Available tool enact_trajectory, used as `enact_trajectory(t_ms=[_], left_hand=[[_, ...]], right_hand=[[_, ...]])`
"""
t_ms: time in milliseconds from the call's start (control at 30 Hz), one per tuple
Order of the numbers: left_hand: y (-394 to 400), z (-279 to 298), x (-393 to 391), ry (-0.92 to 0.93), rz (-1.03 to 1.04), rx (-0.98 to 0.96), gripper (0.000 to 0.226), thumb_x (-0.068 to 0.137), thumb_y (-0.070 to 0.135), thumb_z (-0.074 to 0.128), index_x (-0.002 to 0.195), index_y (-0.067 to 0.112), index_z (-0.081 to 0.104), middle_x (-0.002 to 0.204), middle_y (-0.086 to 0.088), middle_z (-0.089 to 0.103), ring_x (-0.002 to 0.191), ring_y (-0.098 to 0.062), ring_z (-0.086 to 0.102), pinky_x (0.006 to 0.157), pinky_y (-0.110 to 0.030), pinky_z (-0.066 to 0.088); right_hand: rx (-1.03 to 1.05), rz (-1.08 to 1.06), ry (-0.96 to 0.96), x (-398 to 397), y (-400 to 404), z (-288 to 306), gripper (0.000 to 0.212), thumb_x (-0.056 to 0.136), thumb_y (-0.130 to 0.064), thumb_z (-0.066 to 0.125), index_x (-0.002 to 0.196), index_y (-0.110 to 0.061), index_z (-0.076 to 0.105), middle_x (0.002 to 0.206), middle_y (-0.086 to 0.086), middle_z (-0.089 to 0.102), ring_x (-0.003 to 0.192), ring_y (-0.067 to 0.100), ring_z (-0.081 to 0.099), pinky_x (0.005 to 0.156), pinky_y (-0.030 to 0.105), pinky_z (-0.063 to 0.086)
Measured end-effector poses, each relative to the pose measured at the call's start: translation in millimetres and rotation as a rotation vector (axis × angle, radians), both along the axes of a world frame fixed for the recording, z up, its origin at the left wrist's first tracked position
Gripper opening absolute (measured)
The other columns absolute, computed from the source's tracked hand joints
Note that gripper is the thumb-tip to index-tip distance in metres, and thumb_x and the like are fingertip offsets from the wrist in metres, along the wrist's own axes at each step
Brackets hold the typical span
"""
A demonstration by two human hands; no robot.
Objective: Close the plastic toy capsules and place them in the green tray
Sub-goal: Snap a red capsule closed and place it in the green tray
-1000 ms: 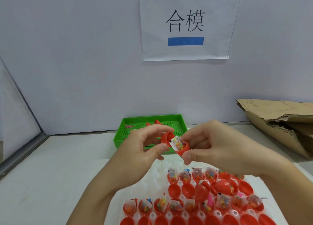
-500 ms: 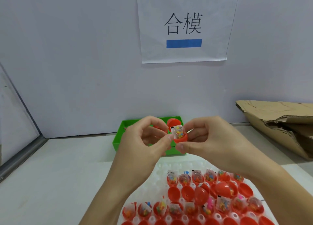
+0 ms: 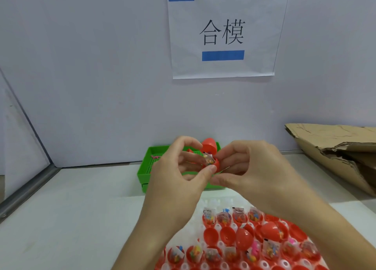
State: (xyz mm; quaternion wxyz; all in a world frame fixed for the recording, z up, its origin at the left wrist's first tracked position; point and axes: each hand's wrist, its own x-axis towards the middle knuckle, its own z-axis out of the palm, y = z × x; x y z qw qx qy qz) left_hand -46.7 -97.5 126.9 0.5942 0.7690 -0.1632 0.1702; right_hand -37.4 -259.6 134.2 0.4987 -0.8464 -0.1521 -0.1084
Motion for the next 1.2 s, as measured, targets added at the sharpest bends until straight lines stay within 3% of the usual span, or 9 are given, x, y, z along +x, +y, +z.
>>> enact_trajectory(t_ms=[100,267,400,500,633,733,900,1033,1200], left_hand=[[8.3,2.8,0.4,-0.009,-0.048,0.078,0.033,0.083,0.010,0.075,0.095,0.037,0.062,0.086,0.005,0.072,0.086,-0.006,0.070,0.072,-0.015,0.055],[15.0,3.9,1.4,0.018,-0.112,0.172,0.035,0.084,0.009,0.075,0.094,0.041,0.062,0.091,0.011,0.072,0.091,-0.003,0.069,0.077,-0.017,0.056],[17.8,3.6,1.6,0.030,-0.165,0.212,0.038,0.082,0.007,0.076,0.097,0.038,0.061,0.094,0.010,0.072,0.095,-0.007,0.070,0.084,-0.026,0.057],[17.8,3.3,1.8,0.029,-0.173,0.235,0.039,0.082,0.008,0.077,0.099,0.038,0.060,0.095,0.009,0.072,0.097,-0.008,0.069,0.087,-0.031,0.057],[18.2,2.5,1.9,0.024,-0.172,0.249,0.040,0.081,0.010,0.078,0.099,0.041,0.059,0.096,0.011,0.072,0.097,-0.006,0.069,0.086,-0.031,0.057],[17.9,1.6,2.2,0.017,-0.166,0.237,0.038,0.082,0.011,0.077,0.102,0.039,0.060,0.094,0.011,0.072,0.096,-0.008,0.069,0.083,-0.030,0.057],[16.2,-0.2,4.4,0.048,-0.156,0.072,0.029,0.086,0.013,0.072,0.108,0.029,0.062,0.096,0.006,0.074,0.095,-0.009,0.069,0.083,-0.024,0.055],[16.9,-0.4,6.3,0.096,-0.144,-0.025,0.024,0.089,0.008,0.068,0.107,0.023,0.067,0.096,0.002,0.075,0.093,-0.010,0.071,0.085,-0.019,0.054],[16.5,-0.8,7.1,0.144,-0.170,-0.025,0.020,0.090,0.016,0.068,0.107,0.025,0.072,0.099,0.002,0.076,0.096,-0.009,0.072,0.089,-0.024,0.056]], right_hand=[[-0.016,0.020,0.067,1.5,-9.6,6.7,0.014,0.078,-0.029,0.081,0.088,-0.026,0.071,0.077,-0.014,0.076,0.072,0.001,0.072,0.073,0.024,0.060],[0.015,0.006,0.113,0.8,-22.5,11.0,0.030,0.084,-0.031,0.074,0.111,-0.031,0.061,0.087,-0.010,0.078,0.080,0.006,0.074,0.085,0.042,0.059],[-0.020,0.049,0.081,0.7,-26.9,13.8,0.037,0.086,-0.035,0.071,0.120,-0.046,0.061,0.102,-0.015,0.075,0.085,0.009,0.074,0.087,0.045,0.058],[-0.056,0.092,0.105,0.3,-29.1,14.1,0.032,0.087,-0.034,0.071,0.117,-0.046,0.065,0.105,-0.015,0.074,0.085,0.010,0.074,0.086,0.046,0.058],[-0.044,0.107,0.134,-0.3,-28.8,15.0,0.026,0.087,-0.030,0.073,0.111,-0.039,0.070,0.103,-0.012,0.075,0.085,0.010,0.074,0.085,0.043,0.058],[-0.017,0.123,0.175,0.7,-28.7,14.9,0.018,0.089,-0.023,0.071,0.106,-0.027,0.073,0.092,-0.008,0.077,0.082,0.009,0.075,0.079,0.032,0.060],[0.147,0.183,0.347,2.6,-26.8,11.3,0.015,0.095,-0.010,0.062,0.107,-0.007,0.069,0.089,0.009,0.078,0.086,0.016,0.076,0.076,0.021,0.059],[0.278,0.194,0.378,2.6,-25.3,11.7,0.016,0.091,-0.011,0.063,0.107,-0.007,0.067,0.092,0.009,0.078,0.087,0.018,0.076,0.071,0.018,0.058],[0.299,0.207,0.322,0.4,-24.8,13.8,0.038,0.073,-0.029,0.071,0.105,-0.010,0.067,0.092,0.007,0.078,0.091,0.018,0.075,0.074,0.019,0.058]])
